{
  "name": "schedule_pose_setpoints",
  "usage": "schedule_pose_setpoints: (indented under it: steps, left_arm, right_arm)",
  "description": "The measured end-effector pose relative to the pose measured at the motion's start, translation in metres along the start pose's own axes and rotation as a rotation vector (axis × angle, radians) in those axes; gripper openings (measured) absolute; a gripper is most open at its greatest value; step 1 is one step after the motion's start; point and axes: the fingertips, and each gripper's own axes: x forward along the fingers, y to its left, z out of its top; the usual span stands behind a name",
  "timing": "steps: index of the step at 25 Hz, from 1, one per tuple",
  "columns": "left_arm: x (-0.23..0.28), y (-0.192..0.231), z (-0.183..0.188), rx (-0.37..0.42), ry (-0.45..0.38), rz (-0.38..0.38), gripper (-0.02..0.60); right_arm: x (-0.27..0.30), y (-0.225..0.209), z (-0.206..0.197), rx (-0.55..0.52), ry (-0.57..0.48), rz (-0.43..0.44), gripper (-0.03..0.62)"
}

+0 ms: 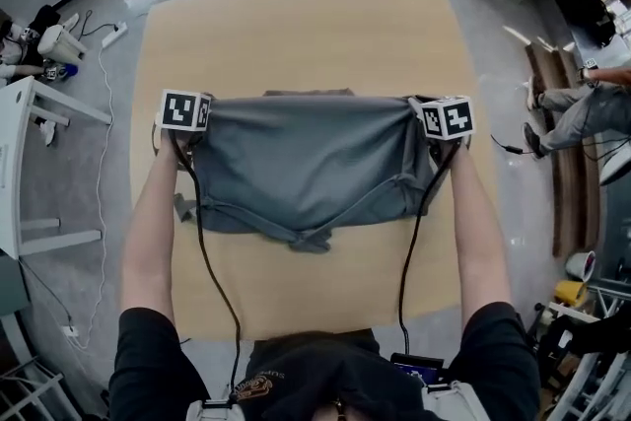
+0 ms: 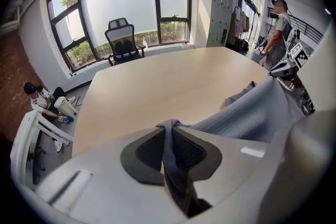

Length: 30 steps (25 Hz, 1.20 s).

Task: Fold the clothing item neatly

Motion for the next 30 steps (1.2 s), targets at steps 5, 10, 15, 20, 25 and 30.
schedule_pose_setpoints:
  steps: [5, 10, 15, 20, 25, 30]
  left_arm:
    - [0.025, 0.006, -0.006, -0.013, 0.017, 0.016, 0.04]
    - [0.028, 0.005, -0.005, 0.001, -0.001, 0.024, 0.043]
    - [0.01, 0.015, -0.002, -0.034, -0.045, 0.017, 0.146]
    - [-0.017, 0.022, 0.006, -0.041, -0.111, 0.01, 0.17]
    - [-0.04, 0.023, 0.007, -0.086, -0.161, 0.031, 0.152]
    - [-0.052, 0.002, -0.005, 0.022, -0.149, 0.037, 0.06]
  right_arm:
    - [0.03, -0.002, -0.001, -0.019, 0.051, 0.037, 0.046]
    - [0.044, -0.003, -0.002, -0.023, 0.061, 0.052, 0.053]
    - [0.033, -0.015, 0.013, 0.07, -0.051, 0.034, 0.175]
    - [-0.002, -0.031, 0.024, 0.089, -0.129, -0.046, 0.179]
    - [-0.021, -0.017, 0.022, 0.039, -0.158, -0.051, 0.146]
    - [-0.017, 0.028, 0.015, -0.04, -0.118, -0.008, 0.021]
